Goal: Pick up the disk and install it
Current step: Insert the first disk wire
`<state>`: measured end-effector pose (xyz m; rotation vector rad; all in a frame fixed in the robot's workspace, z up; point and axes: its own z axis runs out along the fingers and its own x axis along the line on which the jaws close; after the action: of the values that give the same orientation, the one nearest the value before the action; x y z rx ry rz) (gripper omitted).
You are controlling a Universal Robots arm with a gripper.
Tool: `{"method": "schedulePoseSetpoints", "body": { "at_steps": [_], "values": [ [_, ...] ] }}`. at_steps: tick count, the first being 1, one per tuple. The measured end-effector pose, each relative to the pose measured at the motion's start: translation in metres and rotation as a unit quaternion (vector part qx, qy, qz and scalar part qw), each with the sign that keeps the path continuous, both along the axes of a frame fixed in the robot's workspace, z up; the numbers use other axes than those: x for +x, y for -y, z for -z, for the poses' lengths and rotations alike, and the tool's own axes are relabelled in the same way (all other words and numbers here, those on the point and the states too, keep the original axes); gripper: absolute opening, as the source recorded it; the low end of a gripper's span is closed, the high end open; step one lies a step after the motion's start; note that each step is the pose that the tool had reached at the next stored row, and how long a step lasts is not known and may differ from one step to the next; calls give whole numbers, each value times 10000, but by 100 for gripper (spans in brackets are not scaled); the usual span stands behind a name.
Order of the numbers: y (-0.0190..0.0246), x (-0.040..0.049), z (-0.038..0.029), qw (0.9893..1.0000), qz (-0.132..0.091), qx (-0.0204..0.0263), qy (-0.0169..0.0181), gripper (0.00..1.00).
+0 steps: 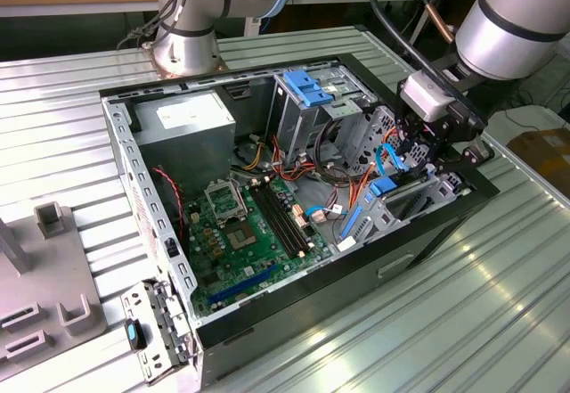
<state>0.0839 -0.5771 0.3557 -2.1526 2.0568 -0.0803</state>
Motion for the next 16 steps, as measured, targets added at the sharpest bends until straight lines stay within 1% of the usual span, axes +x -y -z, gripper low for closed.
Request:
{"method": "schedulePoseSetpoints", "body": {
  "at_steps": [9,10,12,14,15,16],
  "values": [
    [0,1,0,10000,0,6,0,42],
    [-6,2,0,10000,0,6,0,42],
    [-25,7,0,10000,0,7,0,42],
    [-60,22,-1,10000,-2,6,0,42],
    [-78,30,-1,10000,-2,6,0,42],
    [-114,57,0,10000,-8,6,0,42]
  ]
}}
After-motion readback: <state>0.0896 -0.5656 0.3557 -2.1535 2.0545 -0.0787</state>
